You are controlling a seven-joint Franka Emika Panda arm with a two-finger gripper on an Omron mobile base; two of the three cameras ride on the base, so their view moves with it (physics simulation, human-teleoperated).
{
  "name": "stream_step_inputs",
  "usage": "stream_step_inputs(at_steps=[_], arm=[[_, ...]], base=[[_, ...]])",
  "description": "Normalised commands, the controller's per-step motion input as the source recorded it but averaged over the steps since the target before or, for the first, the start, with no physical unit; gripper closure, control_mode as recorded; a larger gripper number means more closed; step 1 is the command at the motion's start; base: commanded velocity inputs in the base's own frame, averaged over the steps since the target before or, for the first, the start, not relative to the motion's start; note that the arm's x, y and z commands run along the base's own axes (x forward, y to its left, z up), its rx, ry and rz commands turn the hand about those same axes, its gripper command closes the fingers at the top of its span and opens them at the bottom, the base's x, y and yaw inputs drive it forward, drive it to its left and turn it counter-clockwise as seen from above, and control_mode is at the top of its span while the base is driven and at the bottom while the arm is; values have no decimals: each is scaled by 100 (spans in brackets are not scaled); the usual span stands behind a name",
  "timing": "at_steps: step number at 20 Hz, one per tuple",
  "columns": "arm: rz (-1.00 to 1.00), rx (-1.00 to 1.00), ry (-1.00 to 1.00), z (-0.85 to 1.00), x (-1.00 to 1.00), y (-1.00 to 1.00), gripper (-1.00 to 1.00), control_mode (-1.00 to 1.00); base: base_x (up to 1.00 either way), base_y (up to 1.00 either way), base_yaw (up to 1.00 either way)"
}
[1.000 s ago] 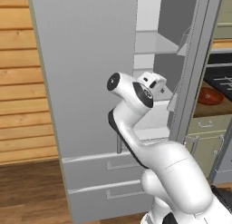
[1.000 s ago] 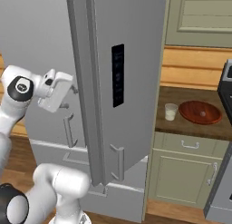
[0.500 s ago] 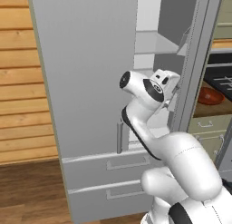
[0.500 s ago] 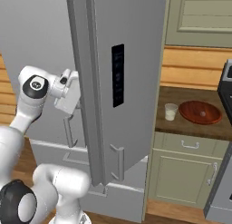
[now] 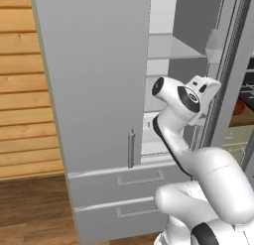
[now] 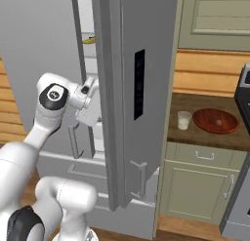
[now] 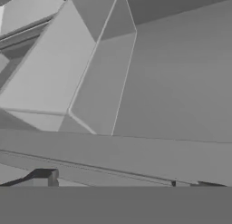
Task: Grab a lemon wedge from the fridge and one ice cube from the ice bowl, and put them in the glass of lemonade.
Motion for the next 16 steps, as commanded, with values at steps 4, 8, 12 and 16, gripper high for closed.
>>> stream_step_inputs(at_steps=[4, 8, 12, 16], arm=[[-8, -1, 0, 0, -25, -78, -100, -100], [-7, -1, 0, 0, -16, -77, -100, -100], [-6, -1, 0, 0, -15, -77, -100, -100], [-3, 0, 0, 0, -16, -47, -100, -100]], base=[[0, 0, 0], [0, 0, 0], [0, 0, 0], [0, 0, 0]])
